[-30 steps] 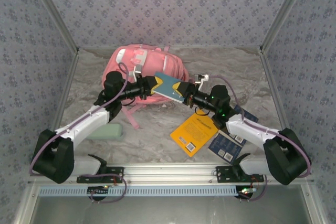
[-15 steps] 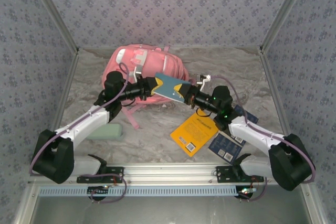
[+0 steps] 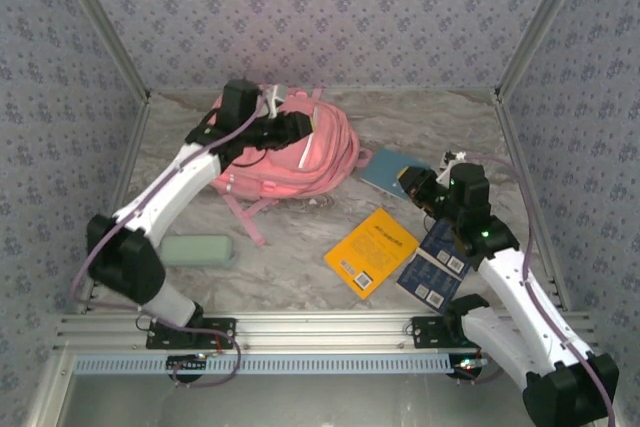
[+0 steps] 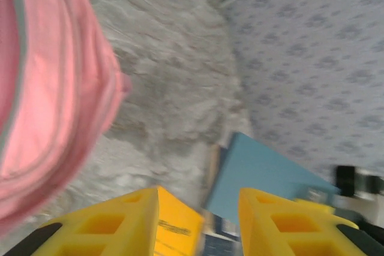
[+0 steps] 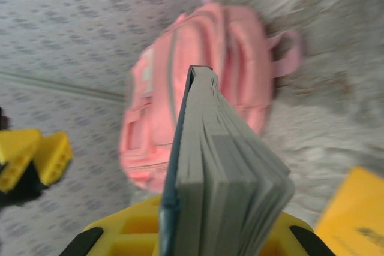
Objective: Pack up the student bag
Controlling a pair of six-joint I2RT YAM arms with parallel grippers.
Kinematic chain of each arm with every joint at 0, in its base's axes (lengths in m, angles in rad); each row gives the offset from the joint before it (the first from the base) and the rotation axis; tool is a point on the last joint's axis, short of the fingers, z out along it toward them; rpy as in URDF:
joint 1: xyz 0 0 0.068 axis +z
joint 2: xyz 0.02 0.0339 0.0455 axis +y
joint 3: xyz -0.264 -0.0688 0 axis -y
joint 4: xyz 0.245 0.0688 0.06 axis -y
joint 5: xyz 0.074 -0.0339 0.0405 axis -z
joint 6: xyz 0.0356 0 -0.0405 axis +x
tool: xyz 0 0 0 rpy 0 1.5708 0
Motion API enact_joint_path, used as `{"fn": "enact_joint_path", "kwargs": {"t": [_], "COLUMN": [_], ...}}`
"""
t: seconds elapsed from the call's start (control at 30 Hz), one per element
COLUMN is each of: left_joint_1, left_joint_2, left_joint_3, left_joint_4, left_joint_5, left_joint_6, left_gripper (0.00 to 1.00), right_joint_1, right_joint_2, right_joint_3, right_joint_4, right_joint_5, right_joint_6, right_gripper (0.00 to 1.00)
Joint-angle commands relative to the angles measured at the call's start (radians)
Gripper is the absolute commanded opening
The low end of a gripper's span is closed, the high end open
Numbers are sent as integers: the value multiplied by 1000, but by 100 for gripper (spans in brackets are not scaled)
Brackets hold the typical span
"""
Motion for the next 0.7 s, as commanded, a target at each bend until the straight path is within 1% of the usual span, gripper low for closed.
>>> {"fn": "enact_joint_path", "kwargs": {"t": [0.0, 0.07, 0.13, 0.2, 0.23, 0.3, 0.47, 0.67], "left_joint_1": [-30, -47, -59, -59, -58, -49, -21, -7], "left_joint_2": [149, 245, 353, 432, 464, 511, 594, 664], "left_joint_3": [170, 292, 444, 561, 603, 665, 742, 757], "left_joint_4": [-276, -342, -458, -524, -549, -581, -618, -594], "left_joint_5": [-136, -153, -227, -281, -317, -350, -367, -297], "left_joint_6": [203, 253, 302, 333, 346, 368, 382, 375], "left_gripper": [39, 39, 39, 39, 39, 39, 39, 39], "right_joint_1": [-40, -56, -74, -92, -101, -115, -138, -154], "right_joint_2": [-30, -46, -51, -45, -38, -27, -15, 9], "right_joint_3": [48, 41, 40, 40, 41, 39, 15, -7], "right_joint_4": [-217, -218, -224, -222, -219, -218, -192, -161], "right_joint_5": [72, 72, 65, 39, 20, -2, -47, -91], "right_joint_6": [-164, -183, -197, -207, -210, -214, -205, -194], "right_gripper": [0, 0, 0, 0, 0, 0, 0, 0]}}
